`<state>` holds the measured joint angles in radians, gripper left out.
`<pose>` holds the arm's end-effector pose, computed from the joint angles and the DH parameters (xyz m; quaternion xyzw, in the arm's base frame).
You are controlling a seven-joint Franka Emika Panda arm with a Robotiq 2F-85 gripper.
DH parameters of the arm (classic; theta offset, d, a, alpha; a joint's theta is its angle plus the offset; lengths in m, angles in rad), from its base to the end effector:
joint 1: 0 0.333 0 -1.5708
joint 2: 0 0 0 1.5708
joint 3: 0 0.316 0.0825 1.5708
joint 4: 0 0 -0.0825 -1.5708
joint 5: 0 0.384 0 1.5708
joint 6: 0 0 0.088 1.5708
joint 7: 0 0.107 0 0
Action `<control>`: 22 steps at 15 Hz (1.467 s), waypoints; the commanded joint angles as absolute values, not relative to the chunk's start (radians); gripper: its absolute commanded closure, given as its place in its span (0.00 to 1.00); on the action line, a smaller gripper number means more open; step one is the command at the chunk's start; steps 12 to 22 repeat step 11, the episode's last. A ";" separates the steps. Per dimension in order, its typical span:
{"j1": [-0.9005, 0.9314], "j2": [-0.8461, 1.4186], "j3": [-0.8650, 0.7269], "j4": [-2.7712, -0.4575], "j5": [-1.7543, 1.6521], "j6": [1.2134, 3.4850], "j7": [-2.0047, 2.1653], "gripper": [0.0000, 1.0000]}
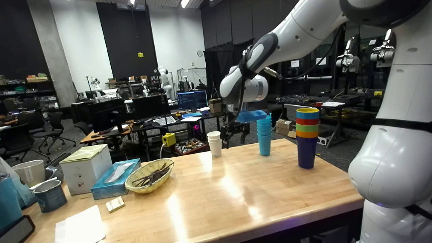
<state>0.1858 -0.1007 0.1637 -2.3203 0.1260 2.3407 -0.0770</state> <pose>0.4751 0.1758 0.3932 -0.9827 -0.1709 -0.0541 0.0474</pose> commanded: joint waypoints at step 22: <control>0.190 -0.198 0.148 -2.453 0.163 2.450 -0.107 0.00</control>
